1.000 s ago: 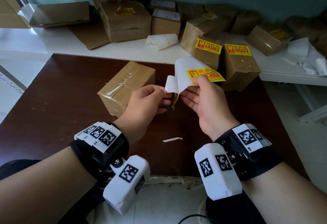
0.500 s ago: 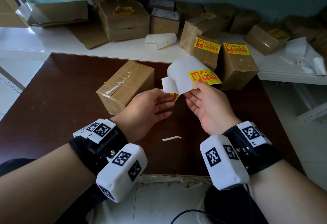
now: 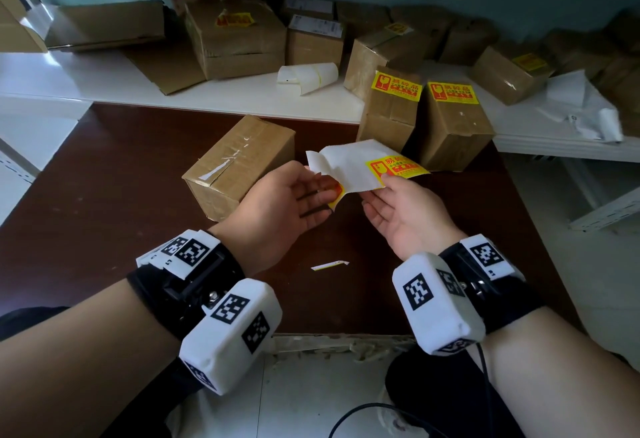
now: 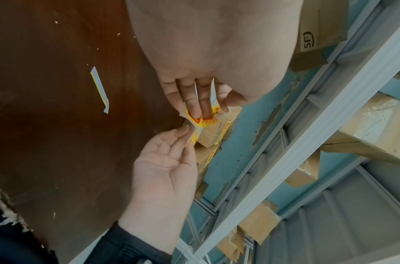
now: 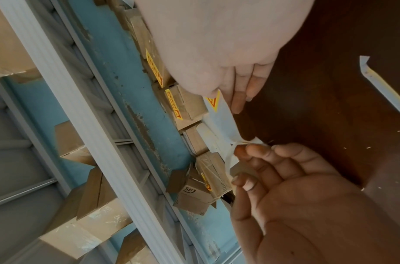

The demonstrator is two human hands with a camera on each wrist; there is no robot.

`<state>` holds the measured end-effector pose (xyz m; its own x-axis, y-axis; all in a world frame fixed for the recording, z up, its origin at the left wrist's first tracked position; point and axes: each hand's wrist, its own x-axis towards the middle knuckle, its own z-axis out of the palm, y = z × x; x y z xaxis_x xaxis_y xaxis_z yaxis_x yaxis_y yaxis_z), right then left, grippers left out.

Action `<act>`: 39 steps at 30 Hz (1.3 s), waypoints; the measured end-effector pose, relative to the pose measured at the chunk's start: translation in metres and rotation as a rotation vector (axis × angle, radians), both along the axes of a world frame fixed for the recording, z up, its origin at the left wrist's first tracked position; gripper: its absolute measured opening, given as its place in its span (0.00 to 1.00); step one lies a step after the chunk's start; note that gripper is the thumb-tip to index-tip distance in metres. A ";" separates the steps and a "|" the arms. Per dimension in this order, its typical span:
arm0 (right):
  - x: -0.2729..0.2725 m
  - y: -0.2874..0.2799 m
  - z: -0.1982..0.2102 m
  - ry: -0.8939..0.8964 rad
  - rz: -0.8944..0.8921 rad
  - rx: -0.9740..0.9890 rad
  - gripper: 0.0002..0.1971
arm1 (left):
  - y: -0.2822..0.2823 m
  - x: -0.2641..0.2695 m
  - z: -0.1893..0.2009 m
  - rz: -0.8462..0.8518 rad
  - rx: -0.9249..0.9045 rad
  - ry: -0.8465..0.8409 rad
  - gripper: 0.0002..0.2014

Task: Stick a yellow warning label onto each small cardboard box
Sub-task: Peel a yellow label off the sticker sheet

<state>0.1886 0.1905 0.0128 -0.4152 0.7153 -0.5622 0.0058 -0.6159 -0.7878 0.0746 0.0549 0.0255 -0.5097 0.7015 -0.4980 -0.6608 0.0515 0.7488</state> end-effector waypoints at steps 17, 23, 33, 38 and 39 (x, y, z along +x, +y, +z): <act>-0.003 0.000 -0.012 -0.139 -0.155 -0.092 0.18 | -0.010 -0.018 0.018 0.205 0.212 0.012 0.10; 0.001 -0.022 0.008 -0.310 -0.130 0.192 0.38 | -0.007 -0.013 0.015 0.165 0.181 0.240 0.15; -0.002 -0.054 0.042 0.098 0.233 0.340 0.22 | -0.014 -0.006 0.003 0.048 0.240 0.553 0.09; -0.009 -0.046 0.041 0.121 0.197 0.255 0.22 | -0.012 -0.008 0.002 0.057 0.215 0.597 0.03; -0.011 -0.044 0.041 0.127 0.177 0.235 0.20 | -0.012 -0.008 0.003 0.056 0.221 0.605 0.04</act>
<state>0.1779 0.1465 0.0533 -0.6010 0.7297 -0.3262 -0.0105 -0.4153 -0.9096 0.0662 0.0426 0.0283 -0.6938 0.7190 0.0421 -0.1155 -0.1687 0.9789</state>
